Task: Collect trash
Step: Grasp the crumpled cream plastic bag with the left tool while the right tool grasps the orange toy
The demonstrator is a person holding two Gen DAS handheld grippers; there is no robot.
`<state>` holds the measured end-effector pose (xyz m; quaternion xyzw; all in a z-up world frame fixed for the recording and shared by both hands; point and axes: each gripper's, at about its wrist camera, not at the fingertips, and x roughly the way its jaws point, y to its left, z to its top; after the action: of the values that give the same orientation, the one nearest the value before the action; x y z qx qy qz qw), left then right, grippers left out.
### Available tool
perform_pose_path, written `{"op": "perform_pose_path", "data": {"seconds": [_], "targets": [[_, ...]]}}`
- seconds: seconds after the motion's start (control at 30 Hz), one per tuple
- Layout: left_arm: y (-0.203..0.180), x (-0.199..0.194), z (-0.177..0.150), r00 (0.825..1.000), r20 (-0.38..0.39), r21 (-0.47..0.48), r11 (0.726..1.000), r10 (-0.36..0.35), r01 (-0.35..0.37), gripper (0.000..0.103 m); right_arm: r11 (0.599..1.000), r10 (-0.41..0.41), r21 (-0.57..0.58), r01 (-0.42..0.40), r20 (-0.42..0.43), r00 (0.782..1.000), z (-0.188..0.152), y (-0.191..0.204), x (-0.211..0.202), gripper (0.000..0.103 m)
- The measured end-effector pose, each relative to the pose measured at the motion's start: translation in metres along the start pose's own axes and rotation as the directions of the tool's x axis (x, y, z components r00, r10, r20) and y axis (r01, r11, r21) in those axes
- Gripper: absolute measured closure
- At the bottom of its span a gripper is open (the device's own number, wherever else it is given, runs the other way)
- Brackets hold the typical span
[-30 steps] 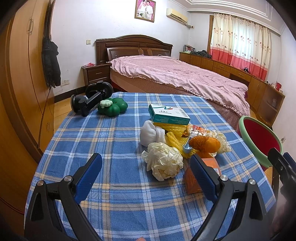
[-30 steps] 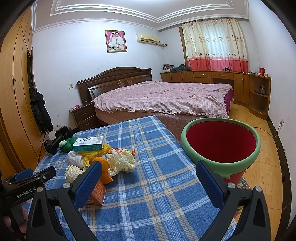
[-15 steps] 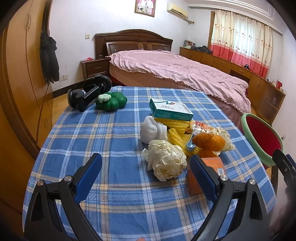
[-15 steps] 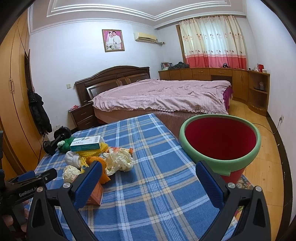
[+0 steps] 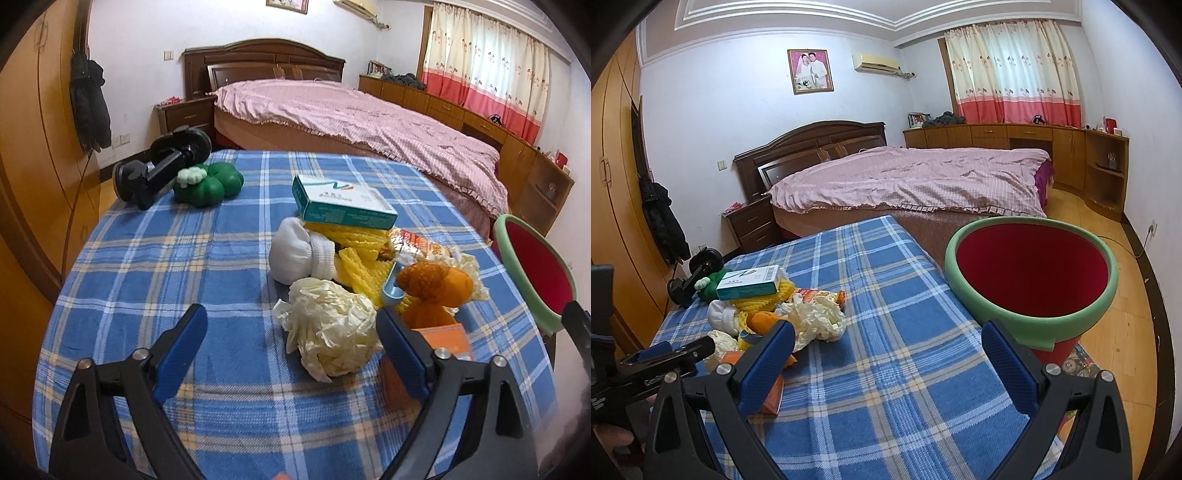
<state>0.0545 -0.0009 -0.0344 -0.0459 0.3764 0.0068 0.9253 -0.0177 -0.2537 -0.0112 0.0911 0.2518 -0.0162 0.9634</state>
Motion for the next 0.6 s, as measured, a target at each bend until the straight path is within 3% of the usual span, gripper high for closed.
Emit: {"op": "perform_pose_path", "data": {"seconds": [0.2, 0.43, 0.6], "targets": [[-0.004, 0.006, -0.001, 1.000, -0.008, 0.012, 1.000, -0.026, 0.026, 0.022, 1.000, 0.003, 0.000, -0.003, -0.020, 1.000, 0.001, -0.001, 0.007, 0.000], [-0.005, 0.014, -0.008, 0.988, -0.080, -0.008, 0.991, -0.134, 0.134, 0.034, 1.000, 0.019, -0.002, -0.019, -0.043, 0.999, 0.003, 0.003, 0.018, 0.000], [-0.002, 0.021, -0.009, 0.973, -0.105, -0.040, 0.978, -0.206, 0.203, 0.058, 0.999, 0.030, -0.020, -0.031, -0.052, 0.998, 0.005, 0.009, 0.023, 0.000]]}}
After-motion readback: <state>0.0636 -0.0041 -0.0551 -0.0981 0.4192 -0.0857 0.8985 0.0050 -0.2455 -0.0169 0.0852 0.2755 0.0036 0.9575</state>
